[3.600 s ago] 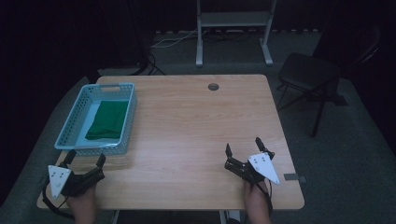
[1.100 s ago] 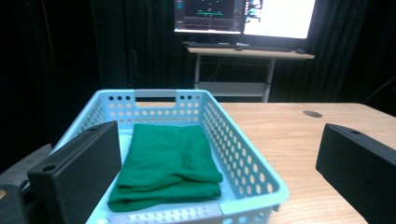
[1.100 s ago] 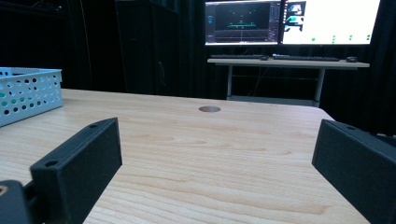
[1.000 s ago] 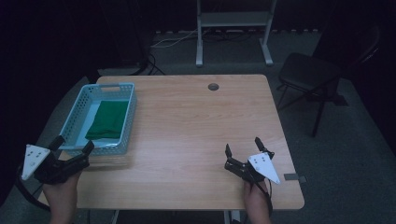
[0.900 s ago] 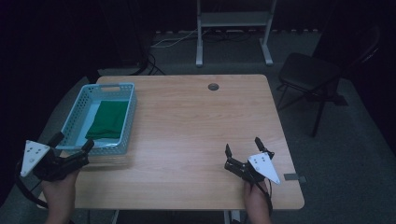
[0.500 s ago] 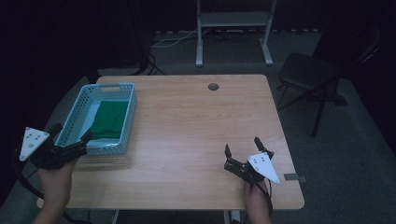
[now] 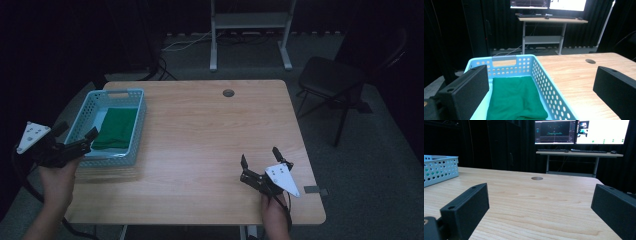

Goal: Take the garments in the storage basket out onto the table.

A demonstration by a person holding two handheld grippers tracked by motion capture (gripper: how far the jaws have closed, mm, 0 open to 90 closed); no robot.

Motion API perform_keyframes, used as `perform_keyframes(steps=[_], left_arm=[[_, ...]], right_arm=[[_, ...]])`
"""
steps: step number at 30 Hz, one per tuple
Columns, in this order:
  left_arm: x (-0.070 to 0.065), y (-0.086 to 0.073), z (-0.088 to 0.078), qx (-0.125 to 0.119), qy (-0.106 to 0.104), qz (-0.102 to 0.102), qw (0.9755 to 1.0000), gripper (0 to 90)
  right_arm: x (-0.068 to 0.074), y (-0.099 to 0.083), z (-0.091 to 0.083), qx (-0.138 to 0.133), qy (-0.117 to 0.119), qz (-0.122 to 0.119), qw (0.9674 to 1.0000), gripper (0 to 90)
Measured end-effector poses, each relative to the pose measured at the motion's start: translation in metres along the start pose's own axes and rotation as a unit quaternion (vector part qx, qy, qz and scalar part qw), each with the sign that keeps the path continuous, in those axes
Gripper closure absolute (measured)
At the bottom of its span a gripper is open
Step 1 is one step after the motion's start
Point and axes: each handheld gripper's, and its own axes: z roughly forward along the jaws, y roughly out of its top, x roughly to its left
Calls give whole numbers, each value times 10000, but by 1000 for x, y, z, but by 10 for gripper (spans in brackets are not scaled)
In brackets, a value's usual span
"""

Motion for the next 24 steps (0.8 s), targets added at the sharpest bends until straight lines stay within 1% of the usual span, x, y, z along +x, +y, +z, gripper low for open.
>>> perform_keyframes(steps=[1,2,3,4,5,7,10,11,12,14,15,17,20,21,24], left_arm=[[0,1,2,11,-7,-44,10000,0],[1,2,5,71,-54,-86,9999,0],[1,4,8,158,-33,-108,9998,0],[1,6,11,258,11,-91,9996,0],[2,8,15,397,8,-55,9992,0],[5,11,22,641,43,-83,9979,0],[8,13,31,849,118,-174,9962,0],[9,13,33,933,134,-172,9954,0],[10,14,35,1001,197,-186,9946,0],[10,14,36,988,362,-129,9944,0],[10,15,37,1016,379,-164,9940,0],[11,16,39,1090,404,-132,9931,0],[13,17,47,1282,368,-188,9909,2],[15,18,49,1322,387,-213,9902,2],[19,20,56,1307,431,-360,9898,2]], right_arm=[[0,0,0,-2,2,2,10000,9],[0,0,0,-4,3,5,10000,9],[0,0,0,-3,2,4,10000,9],[0,0,0,-3,2,4,10000,9],[0,0,0,-1,2,8,10000,9],[0,0,0,-6,2,10,10000,9],[0,0,0,2,-1,27,10000,9],[0,0,0,2,0,30,10000,9],[0,0,0,3,-1,29,10000,9],[0,0,0,-4,0,21,10000,9],[0,0,0,1,-1,29,10000,9],[0,0,0,-5,1,0,10000,9],[0,0,0,1,0,1,10000,9],[0,0,0,2,0,1,10000,9],[0,0,0,0,1,7,10000,9]])
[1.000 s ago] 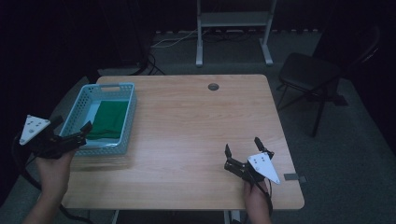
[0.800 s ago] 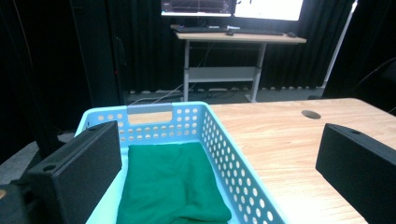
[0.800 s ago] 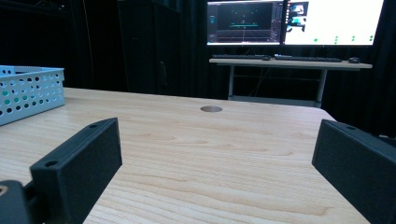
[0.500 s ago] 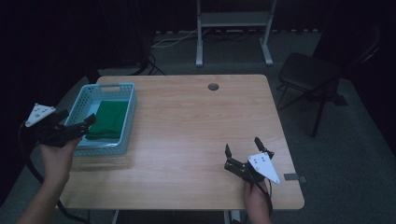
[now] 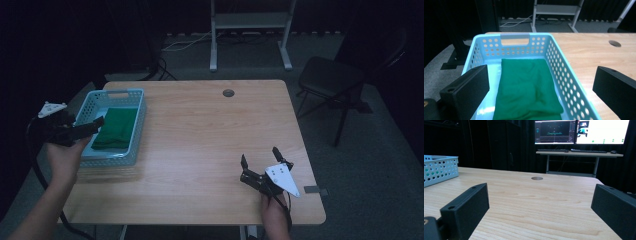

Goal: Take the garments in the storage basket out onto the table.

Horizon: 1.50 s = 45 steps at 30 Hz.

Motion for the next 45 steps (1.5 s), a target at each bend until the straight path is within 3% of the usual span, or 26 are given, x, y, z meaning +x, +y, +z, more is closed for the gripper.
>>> perform_keyframes(steps=[2,6,12,16,20,23,26,30,33,34,36,38,40,41,42,44,45], left_arm=[[1,3,5,76,-34,-16,10000,2],[-3,5,13,366,150,180,9991,2],[-6,5,23,618,178,297,9975,2],[-6,6,26,582,173,403,9973,2],[-5,8,29,564,122,358,9977,2],[-4,10,34,699,22,230,9973,2],[-4,13,37,829,80,284,9961,2],[-3,17,39,838,-126,187,9962,2],[-1,22,37,793,-434,-36,9959,40],[-1,23,37,805,-531,-82,9953,40],[0,23,41,1075,-674,-101,9919,40],[0,22,44,1152,-565,-26,9917,37],[-1,22,44,1097,-203,37,9937,35],[-2,22,46,1101,-8,-29,9939,35],[-1,22,47,1143,54,-48,9934,34],[-2,21,52,1319,-97,-118,9911,34],[-3,21,53,1303,-145,-116,9913,34]], right_arm=[[0,0,0,1,1,-3,10000,9],[0,0,0,1,-2,4,10000,9],[0,0,0,-2,-1,3,10000,9],[0,0,0,1,-5,18,10000,9],[0,0,0,1,-12,18,10000,9],[0,0,0,2,-10,19,10000,9],[0,0,0,2,-12,22,10000,9],[0,0,0,0,-13,18,10000,9],[0,0,0,0,-13,19,10000,9],[0,0,0,0,-13,19,10000,9],[0,0,0,0,-12,19,10000,9],[0,0,0,0,-10,18,10000,9],[0,0,0,0,-9,16,10000,9],[0,0,0,0,-9,16,10000,9],[0,0,0,1,-9,20,10000,9],[0,0,0,1,-12,21,10000,9],[0,0,0,-1,-13,18,10000,9]])
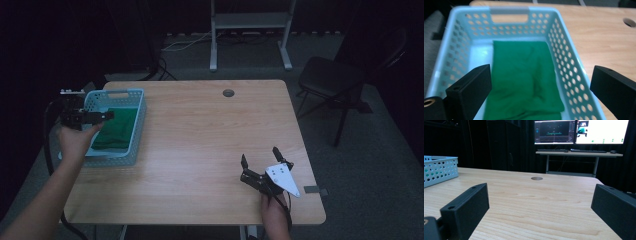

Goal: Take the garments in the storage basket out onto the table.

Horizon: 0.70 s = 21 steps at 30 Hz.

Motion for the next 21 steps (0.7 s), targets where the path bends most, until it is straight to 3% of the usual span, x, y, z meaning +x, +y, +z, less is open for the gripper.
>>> perform_keyframes(steps=[5,6,9,15,19,21], left_arm=[[-5,4,8,7,46,51,10000,34],[-8,5,11,-38,346,71,9994,34],[-9,6,15,103,445,145,9989,34],[-3,7,26,191,203,24,9996,34],[-1,10,32,212,228,10,9995,34],[1,11,35,233,185,-97,9995,34]], right_arm=[[0,0,0,1,0,0,10000,9],[0,0,0,3,0,1,10000,9],[0,0,0,0,-1,2,10000,10],[0,0,0,4,5,4,10000,10],[0,0,0,5,3,6,10000,9],[0,0,0,5,3,0,10000,9]])
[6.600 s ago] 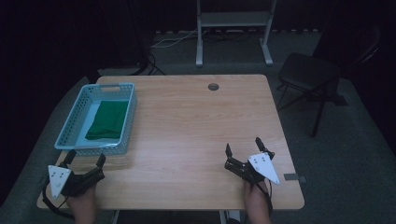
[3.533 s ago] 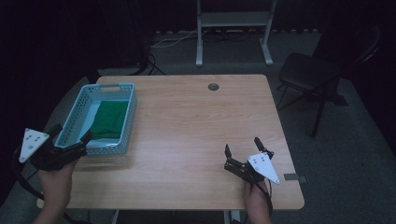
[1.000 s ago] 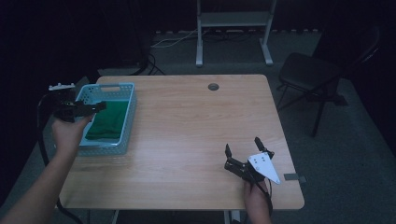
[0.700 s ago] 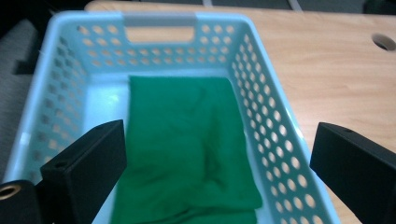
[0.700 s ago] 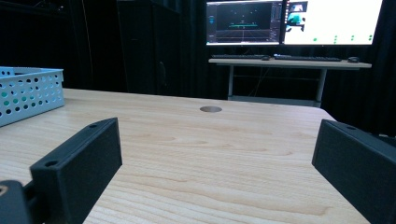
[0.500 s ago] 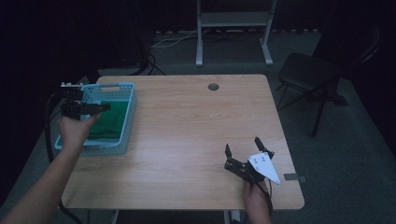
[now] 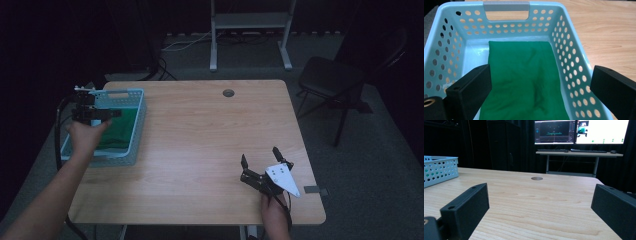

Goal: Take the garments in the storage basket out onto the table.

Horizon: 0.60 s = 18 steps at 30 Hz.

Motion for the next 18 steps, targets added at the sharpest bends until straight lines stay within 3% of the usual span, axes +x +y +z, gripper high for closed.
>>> perform_keyframes(steps=[8,9,12,18], left_arm=[[8,-1,22,443,-37,-213,9988,34],[8,-2,26,578,-60,-166,9982,34],[8,-3,27,631,-7,-89,9980,34],[10,-5,34,921,-15,-164,9956,34]], right_arm=[[0,0,0,7,-7,7,10000,9],[0,0,0,6,-3,0,10000,9],[0,0,-1,2,18,5,10000,9],[0,0,-1,4,20,6,10000,9]])
